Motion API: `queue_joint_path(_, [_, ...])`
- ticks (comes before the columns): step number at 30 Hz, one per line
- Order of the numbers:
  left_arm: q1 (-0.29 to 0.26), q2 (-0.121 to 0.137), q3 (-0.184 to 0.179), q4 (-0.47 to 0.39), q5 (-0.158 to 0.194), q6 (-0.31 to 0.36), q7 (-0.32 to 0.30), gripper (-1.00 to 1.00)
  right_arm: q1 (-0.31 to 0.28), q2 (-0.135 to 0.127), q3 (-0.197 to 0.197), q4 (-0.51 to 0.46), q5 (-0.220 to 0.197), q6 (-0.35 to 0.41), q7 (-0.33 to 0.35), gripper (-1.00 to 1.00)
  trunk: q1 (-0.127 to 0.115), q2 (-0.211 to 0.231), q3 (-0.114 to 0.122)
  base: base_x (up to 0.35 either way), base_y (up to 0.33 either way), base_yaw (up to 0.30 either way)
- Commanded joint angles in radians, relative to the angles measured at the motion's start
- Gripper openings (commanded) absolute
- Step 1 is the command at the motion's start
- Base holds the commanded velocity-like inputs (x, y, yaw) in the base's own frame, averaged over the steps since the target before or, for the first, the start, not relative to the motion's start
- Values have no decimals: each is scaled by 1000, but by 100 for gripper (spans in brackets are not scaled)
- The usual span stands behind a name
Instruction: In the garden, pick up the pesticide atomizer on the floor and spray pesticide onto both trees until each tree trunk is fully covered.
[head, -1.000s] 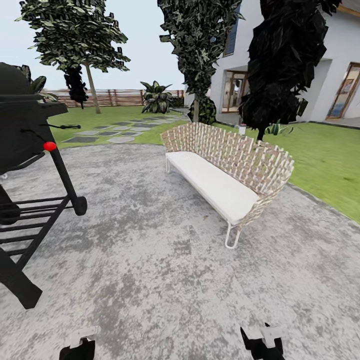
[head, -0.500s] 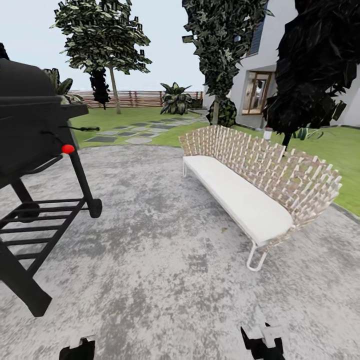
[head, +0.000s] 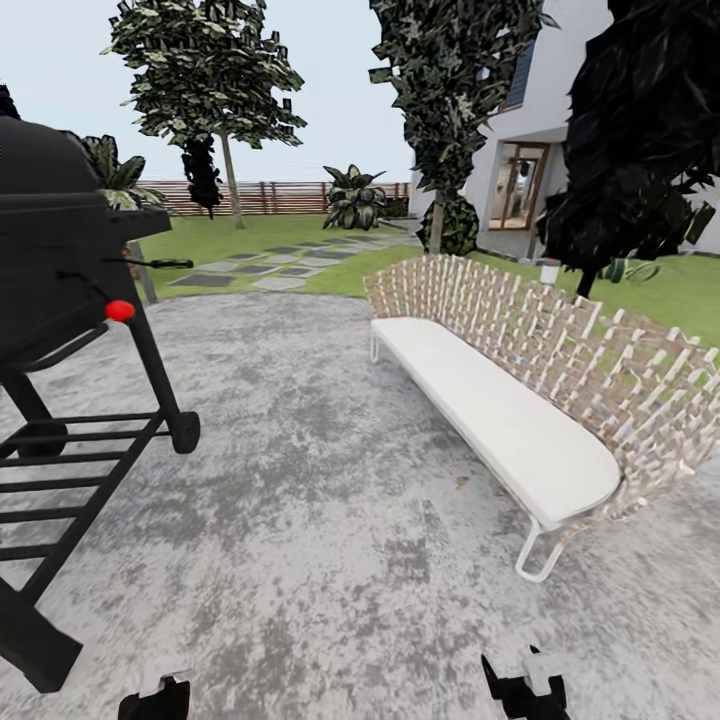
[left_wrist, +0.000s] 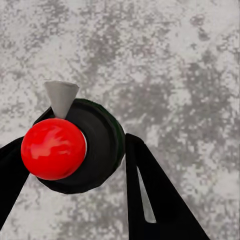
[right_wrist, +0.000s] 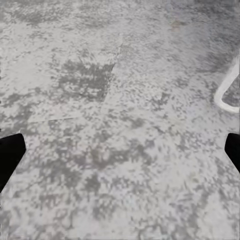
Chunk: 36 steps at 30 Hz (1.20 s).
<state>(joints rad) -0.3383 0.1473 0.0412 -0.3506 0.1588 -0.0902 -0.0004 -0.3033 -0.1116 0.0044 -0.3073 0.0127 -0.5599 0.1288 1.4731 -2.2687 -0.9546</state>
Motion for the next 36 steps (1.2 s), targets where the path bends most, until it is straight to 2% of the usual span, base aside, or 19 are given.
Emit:
queue_joint_path(1, [-1, 0, -1, 1, 10, -3, -1, -100, 0, 0, 0, 0, 1, -3, 2, 100, 0, 0, -1, 339, 101, 198])
queue_joint_path(11, [-1, 0, -1, 1, 10, -3, -1, -100, 0, 1, 0, 0, 2, -3, 1, 100, 0, 0, -1, 339, 23, 232])
queue_joint_path(36, [0, 0, -1, 1, 10, -3, -1, -100, 0, -1, 0, 8, 0, -4, 2, 100, 0, 0, -1, 339, 0, 5])
